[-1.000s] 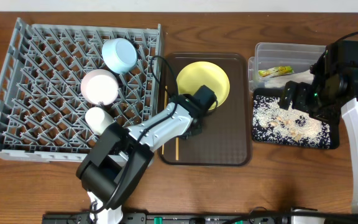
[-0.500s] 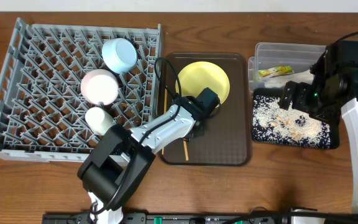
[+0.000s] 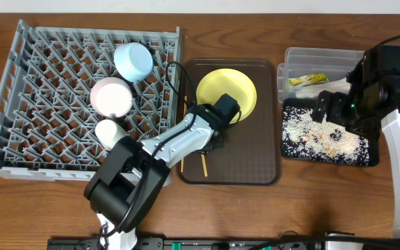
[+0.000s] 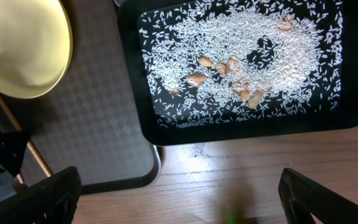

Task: Sort waste into correct bins and load items into the dishwasher
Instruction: 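Carry the chopstick with the left gripper and drop it in the rack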

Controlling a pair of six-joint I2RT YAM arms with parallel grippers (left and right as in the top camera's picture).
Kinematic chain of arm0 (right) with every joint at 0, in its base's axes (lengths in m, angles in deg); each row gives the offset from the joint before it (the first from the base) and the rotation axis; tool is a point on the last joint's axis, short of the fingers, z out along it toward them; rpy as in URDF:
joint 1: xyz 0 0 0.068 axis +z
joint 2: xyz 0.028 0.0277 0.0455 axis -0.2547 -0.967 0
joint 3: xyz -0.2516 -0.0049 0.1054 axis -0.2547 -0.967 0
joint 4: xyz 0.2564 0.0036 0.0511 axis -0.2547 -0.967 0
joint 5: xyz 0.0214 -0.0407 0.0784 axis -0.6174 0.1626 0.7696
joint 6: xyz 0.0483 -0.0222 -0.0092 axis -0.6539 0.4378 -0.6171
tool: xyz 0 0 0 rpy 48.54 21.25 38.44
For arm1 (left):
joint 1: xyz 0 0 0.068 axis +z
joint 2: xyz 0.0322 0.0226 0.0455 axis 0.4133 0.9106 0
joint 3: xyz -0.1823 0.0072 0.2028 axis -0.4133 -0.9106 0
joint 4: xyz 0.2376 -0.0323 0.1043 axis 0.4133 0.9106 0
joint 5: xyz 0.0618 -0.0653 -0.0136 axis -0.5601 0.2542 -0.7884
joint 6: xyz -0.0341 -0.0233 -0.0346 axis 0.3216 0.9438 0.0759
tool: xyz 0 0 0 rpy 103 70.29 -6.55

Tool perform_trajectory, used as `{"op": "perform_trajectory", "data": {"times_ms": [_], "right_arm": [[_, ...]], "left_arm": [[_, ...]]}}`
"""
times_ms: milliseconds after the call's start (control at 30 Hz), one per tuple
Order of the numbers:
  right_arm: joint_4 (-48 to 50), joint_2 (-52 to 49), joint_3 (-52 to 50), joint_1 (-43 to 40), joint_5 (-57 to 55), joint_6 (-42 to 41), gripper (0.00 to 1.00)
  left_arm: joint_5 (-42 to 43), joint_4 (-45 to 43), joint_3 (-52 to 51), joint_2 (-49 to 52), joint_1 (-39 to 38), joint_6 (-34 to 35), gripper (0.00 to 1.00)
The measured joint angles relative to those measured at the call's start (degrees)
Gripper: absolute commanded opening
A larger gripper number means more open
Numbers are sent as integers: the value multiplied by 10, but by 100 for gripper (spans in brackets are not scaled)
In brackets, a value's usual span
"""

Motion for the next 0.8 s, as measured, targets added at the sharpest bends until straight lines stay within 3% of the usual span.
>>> {"op": "perform_trajectory", "data": {"times_ms": [267, 567, 800], "right_arm": [[-1, 0, 0, 0, 0, 0, 99], [-1, 0, 0, 0, 0, 0, 99], [-1, 0, 0, 0, 0, 0, 99]], "left_arm": [[0, 40, 4, -33, 32, -89, 8], [0, 50, 31, -245, 95, -263, 8], [0, 49, 32, -253, 172, -322, 8]]}}
